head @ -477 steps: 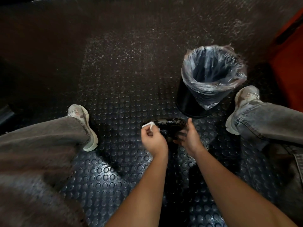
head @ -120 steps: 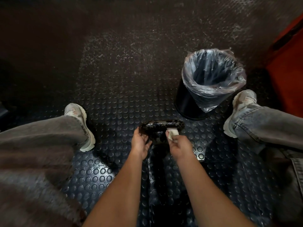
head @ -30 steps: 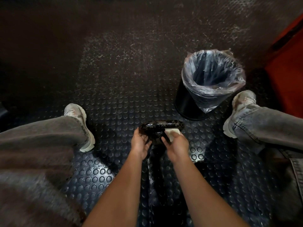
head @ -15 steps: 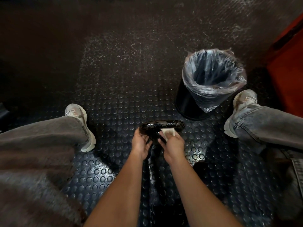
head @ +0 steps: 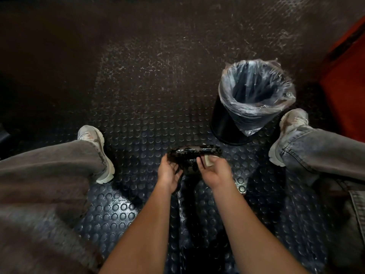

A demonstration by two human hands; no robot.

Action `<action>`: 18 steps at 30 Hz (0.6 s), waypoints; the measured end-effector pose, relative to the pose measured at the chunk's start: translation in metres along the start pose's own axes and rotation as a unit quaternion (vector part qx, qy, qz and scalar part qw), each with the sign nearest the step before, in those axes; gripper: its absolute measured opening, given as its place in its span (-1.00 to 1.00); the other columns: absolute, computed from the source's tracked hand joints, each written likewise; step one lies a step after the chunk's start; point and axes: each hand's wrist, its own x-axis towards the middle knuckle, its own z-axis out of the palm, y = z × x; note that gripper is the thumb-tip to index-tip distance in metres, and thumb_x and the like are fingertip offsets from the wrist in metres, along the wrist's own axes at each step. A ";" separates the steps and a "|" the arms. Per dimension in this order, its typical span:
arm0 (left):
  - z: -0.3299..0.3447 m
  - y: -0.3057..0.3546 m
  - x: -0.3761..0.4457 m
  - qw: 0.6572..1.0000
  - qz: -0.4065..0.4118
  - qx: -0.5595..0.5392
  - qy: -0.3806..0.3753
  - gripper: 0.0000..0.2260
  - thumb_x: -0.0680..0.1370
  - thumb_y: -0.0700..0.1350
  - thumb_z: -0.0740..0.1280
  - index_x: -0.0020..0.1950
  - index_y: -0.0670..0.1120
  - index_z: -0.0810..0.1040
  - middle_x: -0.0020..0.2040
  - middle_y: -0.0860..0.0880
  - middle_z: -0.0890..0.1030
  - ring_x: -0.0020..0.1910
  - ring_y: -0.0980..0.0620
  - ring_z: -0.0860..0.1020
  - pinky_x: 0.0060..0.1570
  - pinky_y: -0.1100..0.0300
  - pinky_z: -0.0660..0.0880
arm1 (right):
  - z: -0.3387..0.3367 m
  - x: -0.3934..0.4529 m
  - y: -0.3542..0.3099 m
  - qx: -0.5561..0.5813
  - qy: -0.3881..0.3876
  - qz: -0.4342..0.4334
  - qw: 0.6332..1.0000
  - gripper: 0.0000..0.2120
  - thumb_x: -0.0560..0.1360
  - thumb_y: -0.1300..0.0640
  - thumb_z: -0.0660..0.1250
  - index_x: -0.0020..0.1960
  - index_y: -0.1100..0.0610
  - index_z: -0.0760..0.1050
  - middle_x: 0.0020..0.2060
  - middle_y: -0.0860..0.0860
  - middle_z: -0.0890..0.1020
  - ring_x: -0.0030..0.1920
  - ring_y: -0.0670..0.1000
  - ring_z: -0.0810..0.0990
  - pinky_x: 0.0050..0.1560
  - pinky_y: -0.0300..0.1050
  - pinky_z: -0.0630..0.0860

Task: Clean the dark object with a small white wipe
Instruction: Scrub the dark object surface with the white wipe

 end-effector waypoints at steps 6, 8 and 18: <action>0.000 0.001 -0.002 1.000 -0.003 -0.002 0.004 -0.59 0.70 0.09 0.10 0.36 -0.12 0.54 0.25 -0.11 0.64 0.29 -0.05 0.55 0.26 0.05 0.45 | -0.001 -0.006 0.013 -0.107 0.027 -0.066 0.992 -0.85 0.62 0.37 0.23 0.07 0.17 0.51 0.02 0.15 0.63 -0.02 0.03 0.64 0.00 -0.04 0.61; -0.001 0.000 -0.001 1.000 -0.004 -0.003 0.002 -0.57 0.70 0.11 0.09 0.39 -0.12 0.52 0.28 -0.11 0.63 0.31 -0.05 0.54 0.31 0.03 0.43 | -0.006 0.003 0.007 -0.040 0.036 -0.021 0.998 -0.84 0.63 0.38 0.20 0.15 0.22 0.47 0.05 0.18 0.60 -0.06 0.04 0.64 -0.06 -0.03 0.58; -0.002 -0.001 0.003 1.000 -0.006 -0.009 0.001 -0.58 0.70 0.12 0.09 0.35 -0.10 0.53 0.25 -0.10 0.64 0.29 -0.06 0.55 0.40 -0.03 0.41 | -0.007 0.004 -0.004 0.037 0.001 0.018 0.999 -0.70 0.64 0.41 0.15 0.36 0.33 0.38 0.07 0.24 0.54 0.01 0.13 0.59 0.18 0.05 0.52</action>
